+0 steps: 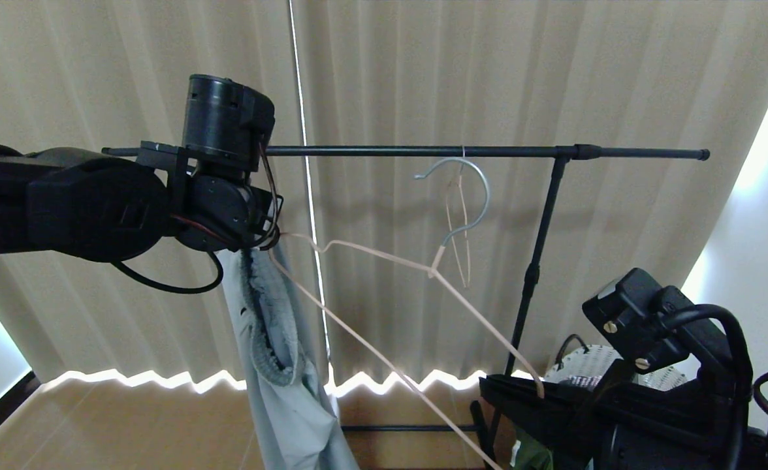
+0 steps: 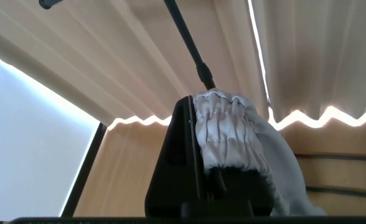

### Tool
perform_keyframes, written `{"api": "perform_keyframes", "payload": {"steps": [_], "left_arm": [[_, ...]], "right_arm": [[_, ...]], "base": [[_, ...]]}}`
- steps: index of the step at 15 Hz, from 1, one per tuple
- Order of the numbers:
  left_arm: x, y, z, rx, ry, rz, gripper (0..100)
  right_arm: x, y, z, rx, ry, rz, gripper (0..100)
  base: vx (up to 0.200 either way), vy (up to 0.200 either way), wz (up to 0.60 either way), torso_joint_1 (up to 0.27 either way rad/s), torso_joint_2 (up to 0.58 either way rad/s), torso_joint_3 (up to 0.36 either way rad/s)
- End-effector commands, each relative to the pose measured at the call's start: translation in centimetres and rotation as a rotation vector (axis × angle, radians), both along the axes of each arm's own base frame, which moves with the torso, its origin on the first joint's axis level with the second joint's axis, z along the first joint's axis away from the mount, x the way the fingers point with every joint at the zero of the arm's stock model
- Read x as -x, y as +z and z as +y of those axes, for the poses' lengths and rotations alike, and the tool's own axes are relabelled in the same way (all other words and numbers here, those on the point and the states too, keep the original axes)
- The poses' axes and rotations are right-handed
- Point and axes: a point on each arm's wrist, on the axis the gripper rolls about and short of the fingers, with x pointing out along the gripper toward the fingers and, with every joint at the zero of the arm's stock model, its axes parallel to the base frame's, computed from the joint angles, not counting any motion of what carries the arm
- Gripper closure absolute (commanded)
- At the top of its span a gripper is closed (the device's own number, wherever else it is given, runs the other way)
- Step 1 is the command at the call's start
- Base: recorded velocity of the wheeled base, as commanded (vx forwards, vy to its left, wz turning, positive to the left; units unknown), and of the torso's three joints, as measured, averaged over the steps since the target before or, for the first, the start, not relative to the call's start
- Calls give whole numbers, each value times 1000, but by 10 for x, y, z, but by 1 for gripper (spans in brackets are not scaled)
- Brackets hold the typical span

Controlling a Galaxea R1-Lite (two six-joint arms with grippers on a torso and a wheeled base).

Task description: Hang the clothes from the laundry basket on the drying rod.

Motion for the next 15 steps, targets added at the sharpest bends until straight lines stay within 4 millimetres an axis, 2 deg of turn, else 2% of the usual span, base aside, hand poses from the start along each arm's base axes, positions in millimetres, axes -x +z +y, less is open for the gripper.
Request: {"api": "perform_keyframes", "payload": {"steps": [1,9,12,15], "left_arm": [[-4,-5,-1,-5,4,9,100],[-14,-14,1,-8,24,22,100],[-8,-9,-2,-5,8,13,100],[2,-2,-3,5,-5,-4,100]], "right_arm": [[2,-1,-1,1,5,0,100],[-3,-9,9,33,14,21,100],[-16,-16,20,61,-12,41,100],[-39,-16,36,35,-70,50,100]], "base": [[0,0,0,0,0,0],[0,0,0,0,0,0],[0,0,0,0,0,0],[0,0,0,0,0,0]]}}
